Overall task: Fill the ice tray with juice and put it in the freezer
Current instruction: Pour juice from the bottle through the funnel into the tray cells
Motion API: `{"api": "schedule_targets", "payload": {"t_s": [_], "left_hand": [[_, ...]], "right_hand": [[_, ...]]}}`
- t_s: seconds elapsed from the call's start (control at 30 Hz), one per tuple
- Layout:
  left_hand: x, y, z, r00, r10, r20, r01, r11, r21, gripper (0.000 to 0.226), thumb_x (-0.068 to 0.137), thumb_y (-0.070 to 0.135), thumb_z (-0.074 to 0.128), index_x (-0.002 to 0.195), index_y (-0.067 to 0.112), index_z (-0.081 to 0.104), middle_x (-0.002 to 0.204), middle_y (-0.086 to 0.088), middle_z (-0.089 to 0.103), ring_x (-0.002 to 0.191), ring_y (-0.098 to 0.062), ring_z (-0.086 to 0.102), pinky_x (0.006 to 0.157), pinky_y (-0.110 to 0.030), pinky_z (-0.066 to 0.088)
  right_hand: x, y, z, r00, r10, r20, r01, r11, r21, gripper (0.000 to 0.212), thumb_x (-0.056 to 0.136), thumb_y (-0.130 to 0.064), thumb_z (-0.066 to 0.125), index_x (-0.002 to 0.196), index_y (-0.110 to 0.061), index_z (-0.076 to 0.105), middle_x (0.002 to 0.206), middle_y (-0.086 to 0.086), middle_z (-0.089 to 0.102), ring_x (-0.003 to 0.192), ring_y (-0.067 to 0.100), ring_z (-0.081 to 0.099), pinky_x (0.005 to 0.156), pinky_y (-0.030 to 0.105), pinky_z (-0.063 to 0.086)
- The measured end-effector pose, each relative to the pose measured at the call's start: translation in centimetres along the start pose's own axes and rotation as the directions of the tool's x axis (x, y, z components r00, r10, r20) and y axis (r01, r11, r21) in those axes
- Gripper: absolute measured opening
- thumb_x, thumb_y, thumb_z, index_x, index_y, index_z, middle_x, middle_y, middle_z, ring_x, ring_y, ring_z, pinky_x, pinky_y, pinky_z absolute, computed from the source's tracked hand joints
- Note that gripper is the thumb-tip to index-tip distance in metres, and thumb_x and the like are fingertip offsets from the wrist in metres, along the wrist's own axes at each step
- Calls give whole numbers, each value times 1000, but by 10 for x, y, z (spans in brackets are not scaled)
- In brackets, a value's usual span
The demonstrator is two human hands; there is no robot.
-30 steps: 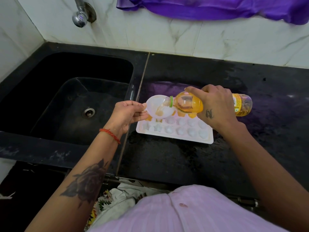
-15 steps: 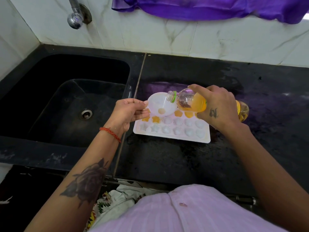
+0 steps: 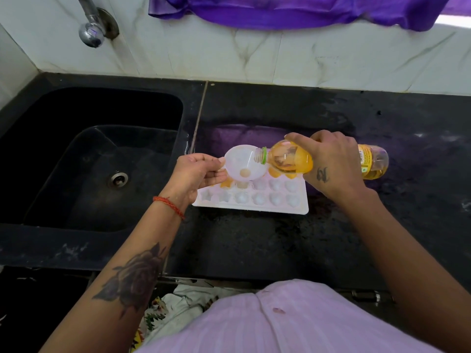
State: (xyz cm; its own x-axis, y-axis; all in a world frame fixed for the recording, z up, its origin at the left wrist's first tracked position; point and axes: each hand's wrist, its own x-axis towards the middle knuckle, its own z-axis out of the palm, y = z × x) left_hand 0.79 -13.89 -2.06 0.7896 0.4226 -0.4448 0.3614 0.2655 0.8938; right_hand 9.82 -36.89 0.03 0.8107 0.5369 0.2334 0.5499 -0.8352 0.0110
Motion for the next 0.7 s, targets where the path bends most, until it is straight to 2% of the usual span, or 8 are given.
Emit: {"api": "schedule_targets", "payload": {"t_s": [0.23,0.4,0.57,0.7], "left_hand": [[1,-1,-1,1000,-7,-8,6,1000,-10,6,81,2,68,75,2,66,56,-4,71,53,-14,70,48,-18,54],[2,0,-3,1000,-10,-20,10,1000,-3,5,81,3,68,75,3,67,60,-5,72,56,-15,71,49,-18,54],[1,2,1,1000,-3,12,3,1000,-23,7,81,2,67,74,2,66,57,-5,71,55,-16,71,50,-19,54],[1,3,11,999,-8,33,8,1000,-6,7,81,4,68,75,3,66,55,-4,70,54,-14,70,50,-19,55]], "right_hand": [[1,-1,0,1000,-1,8,1,1000,14,66,76,-19,71,133,-37,43,107,11,58,98,32,52,83,39,36],[0,-2,-2,999,19,40,-22,996,92,67,74,-21,73,133,-36,44,110,12,59,100,33,52,84,41,37],[-4,0,-6,997,57,54,-66,983,170,69,70,-20,75,130,-36,47,108,12,59,98,33,52,82,42,37],[-9,5,-7,996,80,36,-85,984,160,65,72,-23,75,130,-35,48,105,12,60,96,34,53,81,42,38]]}}
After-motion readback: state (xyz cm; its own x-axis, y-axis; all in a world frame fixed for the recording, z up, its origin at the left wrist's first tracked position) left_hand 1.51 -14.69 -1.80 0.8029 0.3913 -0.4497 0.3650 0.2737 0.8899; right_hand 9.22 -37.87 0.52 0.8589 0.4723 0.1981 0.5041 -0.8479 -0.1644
